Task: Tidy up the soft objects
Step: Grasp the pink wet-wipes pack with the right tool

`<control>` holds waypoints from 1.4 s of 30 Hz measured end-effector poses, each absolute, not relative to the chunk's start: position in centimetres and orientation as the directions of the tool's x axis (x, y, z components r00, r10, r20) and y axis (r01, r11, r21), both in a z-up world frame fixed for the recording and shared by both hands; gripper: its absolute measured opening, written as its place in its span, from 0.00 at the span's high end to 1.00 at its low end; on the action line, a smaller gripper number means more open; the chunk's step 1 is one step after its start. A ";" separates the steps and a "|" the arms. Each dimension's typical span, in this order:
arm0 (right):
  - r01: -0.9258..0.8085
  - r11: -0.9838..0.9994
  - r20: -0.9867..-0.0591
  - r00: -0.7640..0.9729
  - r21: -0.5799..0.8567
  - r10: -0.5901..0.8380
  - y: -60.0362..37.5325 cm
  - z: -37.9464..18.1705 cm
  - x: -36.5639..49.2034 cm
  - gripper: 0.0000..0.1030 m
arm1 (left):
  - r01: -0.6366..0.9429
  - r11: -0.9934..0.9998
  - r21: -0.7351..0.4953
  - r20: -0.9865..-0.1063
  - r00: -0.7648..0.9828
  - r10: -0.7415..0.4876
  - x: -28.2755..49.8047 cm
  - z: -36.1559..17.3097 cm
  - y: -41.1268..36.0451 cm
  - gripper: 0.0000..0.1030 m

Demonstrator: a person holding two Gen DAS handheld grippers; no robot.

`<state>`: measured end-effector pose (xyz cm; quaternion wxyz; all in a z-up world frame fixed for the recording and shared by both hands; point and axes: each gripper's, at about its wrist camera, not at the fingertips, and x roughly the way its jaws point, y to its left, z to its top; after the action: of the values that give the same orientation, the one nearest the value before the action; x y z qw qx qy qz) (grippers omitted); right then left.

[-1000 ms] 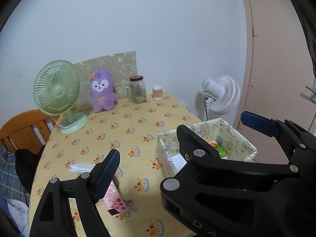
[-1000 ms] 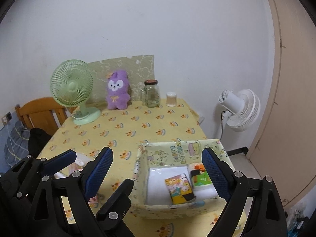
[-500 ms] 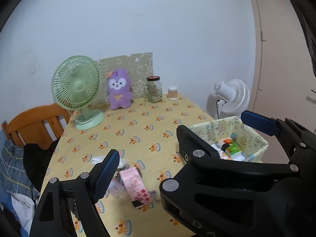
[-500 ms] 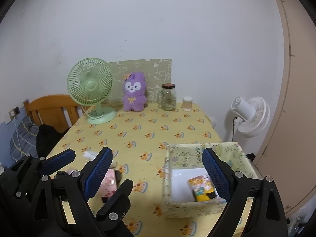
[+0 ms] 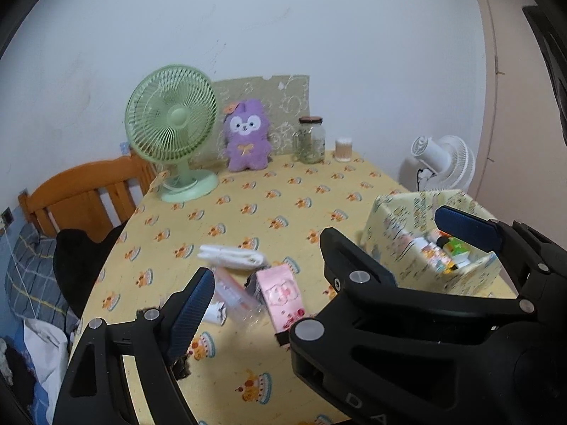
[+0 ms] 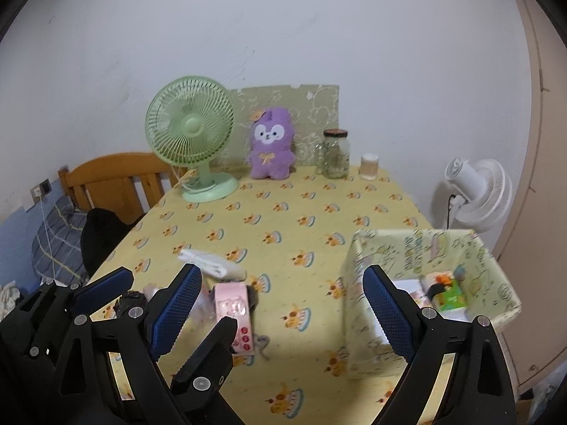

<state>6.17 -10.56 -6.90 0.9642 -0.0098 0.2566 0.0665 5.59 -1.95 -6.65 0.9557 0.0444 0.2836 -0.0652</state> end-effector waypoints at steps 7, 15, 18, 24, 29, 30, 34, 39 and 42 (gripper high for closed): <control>-0.161 0.987 -0.535 0.833 0.010 0.141 -8.8 -9.6 7.1 0.08 | 0.117 0.993 0.027 -0.578 0.812 -0.080 6.0 -9.2 -0.5 0.16; -0.196 0.980 -0.548 0.818 0.025 0.177 -7.3 -12.2 8.2 0.08 | 0.076 0.997 0.009 -0.611 0.789 -0.055 6.7 -11.9 1.1 0.16; -0.200 0.979 -0.562 0.807 0.026 0.179 -6.8 -13.4 8.7 0.08 | 0.070 0.997 -0.008 -0.631 0.773 -0.059 7.2 -13.0 1.6 0.16; -0.201 0.979 -0.599 0.782 0.018 0.172 -6.1 -15.4 10.1 0.08 | 0.061 0.998 -0.031 -0.668 0.741 -0.066 8.3 -14.7 2.3 0.16; -0.199 0.980 -0.622 0.765 0.021 0.169 -5.6 -16.7 11.1 0.08 | 0.052 0.998 -0.032 -0.697 0.714 -0.059 9.3 -16.0 2.7 0.16; -0.200 0.980 -0.626 0.761 0.022 0.170 -5.5 -17.0 11.3 0.08 | 0.051 0.998 -0.031 -0.701 0.711 -0.058 9.4 -16.1 2.7 0.16; -0.196 0.980 -0.637 0.752 0.028 0.168 -5.3 -17.9 12.0 0.09 | 0.043 0.999 -0.033 -0.722 0.690 -0.053 10.1 -17.0 2.9 0.16; -0.194 0.981 -0.668 0.728 0.020 0.157 -5.1 -18.9 12.9 0.21 | 0.040 0.999 -0.023 -0.739 0.672 -0.044 10.5 -17.8 3.0 0.16; -0.204 0.979 -0.689 0.706 0.027 0.166 -5.0 -19.5 13.2 0.36 | 0.039 0.999 -0.013 -0.742 0.670 -0.036 10.6 -18.0 3.0 0.16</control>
<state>13.20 -5.00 -19.48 0.9231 -0.0258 0.3704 0.1002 10.58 2.95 -18.00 0.9138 0.0022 0.4057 -0.0206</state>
